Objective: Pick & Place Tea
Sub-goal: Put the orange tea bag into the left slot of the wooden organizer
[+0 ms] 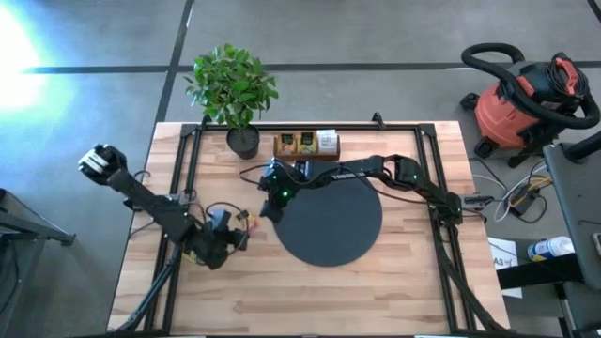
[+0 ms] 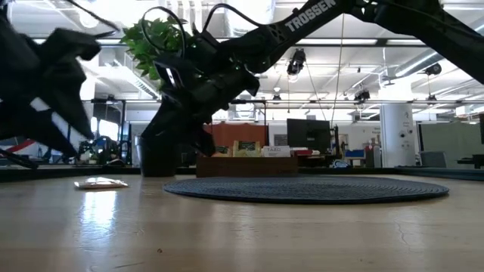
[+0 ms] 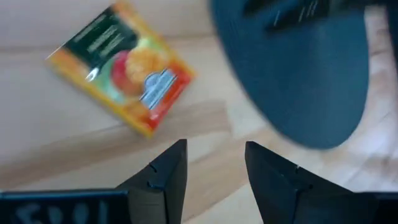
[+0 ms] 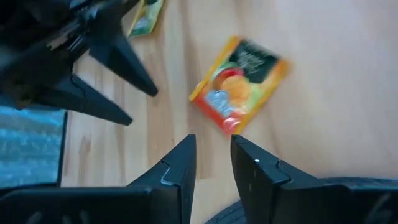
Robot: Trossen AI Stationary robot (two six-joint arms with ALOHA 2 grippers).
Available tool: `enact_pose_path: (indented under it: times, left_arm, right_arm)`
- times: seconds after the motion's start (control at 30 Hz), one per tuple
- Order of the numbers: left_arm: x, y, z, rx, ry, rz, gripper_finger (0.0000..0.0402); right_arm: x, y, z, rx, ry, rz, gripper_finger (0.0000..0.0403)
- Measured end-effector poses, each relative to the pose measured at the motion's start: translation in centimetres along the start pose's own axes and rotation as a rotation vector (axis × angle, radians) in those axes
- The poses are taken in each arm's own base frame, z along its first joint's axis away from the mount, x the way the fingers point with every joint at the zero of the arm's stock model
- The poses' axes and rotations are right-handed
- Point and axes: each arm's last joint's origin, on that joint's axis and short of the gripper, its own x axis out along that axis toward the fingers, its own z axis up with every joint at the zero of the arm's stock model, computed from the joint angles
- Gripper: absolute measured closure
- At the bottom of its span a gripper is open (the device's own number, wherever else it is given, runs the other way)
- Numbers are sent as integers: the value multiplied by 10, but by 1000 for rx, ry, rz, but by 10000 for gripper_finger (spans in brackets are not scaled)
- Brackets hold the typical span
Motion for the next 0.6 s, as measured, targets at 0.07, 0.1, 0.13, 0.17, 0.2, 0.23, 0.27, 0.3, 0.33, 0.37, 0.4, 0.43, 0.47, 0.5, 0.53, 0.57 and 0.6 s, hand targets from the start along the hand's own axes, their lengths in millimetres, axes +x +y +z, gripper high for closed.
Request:
enact_pose_path:
  times: [0.07, 0.1, 0.13, 0.17, 0.2, 0.23, 0.27, 0.3, 0.33, 0.37, 0.4, 0.43, 0.47, 0.5, 0.53, 0.57, 0.6]
  left_arm:
    - [1, 8, -4, 3, 7, 18, 265]
    - [3, 12, -5, -8, -3, 29, 265]
    - [5, 17, -5, -22, -24, 40, 265]
    - [7, 22, -4, -36, -48, 48, 265]
    - [9, 26, -3, -53, -72, 47, 265]
    - [11, 28, -2, -73, -94, 36, 265]
    - [13, 30, -1, -96, -113, 19, 265]
    - [15, 31, -1, -114, -126, -3, 265]
    - [17, 32, -1, -130, -126, -25, 265]
    - [18, 32, -1, -137, -121, -47, 265]
    - [20, 33, -1, -140, -115, -68, 265]
    - [22, 34, -1, -140, -108, -88, 265]
    - [24, 35, -1, -141, -106, -98, 265]
    - [26, 37, -1, -139, -104, -99, 265]
    - [28, 39, -1, -136, -107, -94, 265]
    - [29, 40, -2, -132, -110, -88, 265]
    - [30, 41, -2, -129, -111, -82, 265]
  right_arm:
    - [-3, -5, 3, 28, -18, -16, 309]
    - [-5, -8, 5, 45, -29, -22, 309]
    - [-7, -11, 7, 62, -38, -26, 309]
    - [-9, -14, 9, 73, -46, -28, 309]
    - [-11, -16, 11, 81, -54, -30, 309]
    - [-12, -18, 12, 87, -60, -30, 309]
    - [-13, -20, 13, 92, -69, -29, 309]
    - [-14, -20, 15, 99, -75, -23, 309]
    - [-14, -21, 16, 109, -80, -16, 309]
    - [-15, -21, 17, 114, -85, -9, 309]
    - [-15, -21, 17, 116, -91, -4, 309]
    - [-15, -20, 18, 117, -96, -1, 309]
    - [-15, -20, 18, 118, -103, 2, 309]
    - [-15, -20, 19, 120, -109, 5, 309]
    - [-15, -19, 20, 124, -116, 8, 309]
    - [-15, -19, 20, 130, -122, 10, 309]
    - [-15, -19, 21, 135, -131, 9, 309]
